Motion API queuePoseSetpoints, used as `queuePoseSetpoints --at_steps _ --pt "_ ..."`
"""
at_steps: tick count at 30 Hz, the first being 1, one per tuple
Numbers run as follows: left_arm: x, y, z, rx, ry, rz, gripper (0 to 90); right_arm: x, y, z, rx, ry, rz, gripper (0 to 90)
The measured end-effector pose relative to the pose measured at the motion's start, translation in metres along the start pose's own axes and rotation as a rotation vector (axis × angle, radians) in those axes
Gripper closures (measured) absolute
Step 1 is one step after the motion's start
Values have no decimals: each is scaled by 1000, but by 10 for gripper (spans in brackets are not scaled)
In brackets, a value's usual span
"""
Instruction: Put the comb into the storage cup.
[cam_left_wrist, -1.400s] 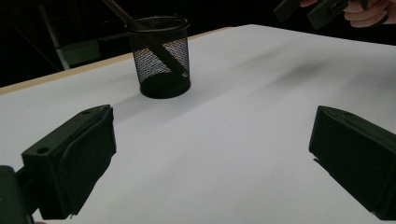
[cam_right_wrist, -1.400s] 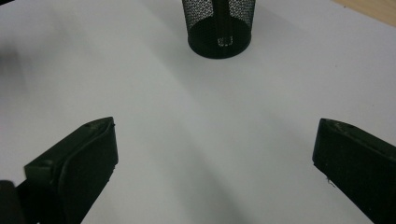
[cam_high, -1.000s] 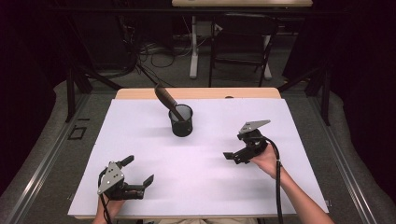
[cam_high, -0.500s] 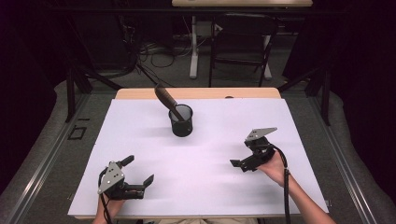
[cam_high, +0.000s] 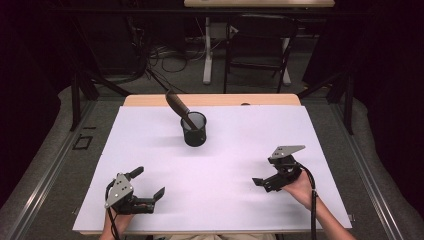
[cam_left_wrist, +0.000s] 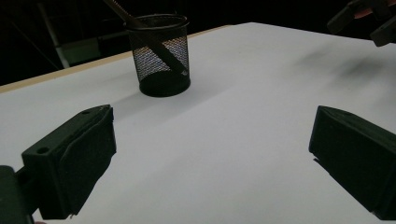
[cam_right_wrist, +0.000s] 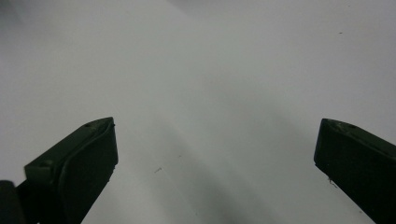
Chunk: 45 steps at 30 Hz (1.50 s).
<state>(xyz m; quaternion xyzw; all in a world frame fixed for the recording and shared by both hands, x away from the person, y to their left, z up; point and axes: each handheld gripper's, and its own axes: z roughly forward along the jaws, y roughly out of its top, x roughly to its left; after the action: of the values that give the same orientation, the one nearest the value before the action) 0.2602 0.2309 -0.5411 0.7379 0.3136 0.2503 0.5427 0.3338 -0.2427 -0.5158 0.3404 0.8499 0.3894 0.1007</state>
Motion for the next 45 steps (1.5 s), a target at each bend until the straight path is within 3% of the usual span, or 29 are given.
queuePoseSetpoints --at_steps 15,38,45 --pt "-1 0 0 -1 0 -1 8 10 -23 -15 -45 -32 -4 0" --pt "-1 0 -1 -1 3 2 8 24 -49 -33 -169 -103 -4 0" --pt "-1 -1 -2 -2 7 -2 8 31 -55 -40 -210 -139 -27 0"
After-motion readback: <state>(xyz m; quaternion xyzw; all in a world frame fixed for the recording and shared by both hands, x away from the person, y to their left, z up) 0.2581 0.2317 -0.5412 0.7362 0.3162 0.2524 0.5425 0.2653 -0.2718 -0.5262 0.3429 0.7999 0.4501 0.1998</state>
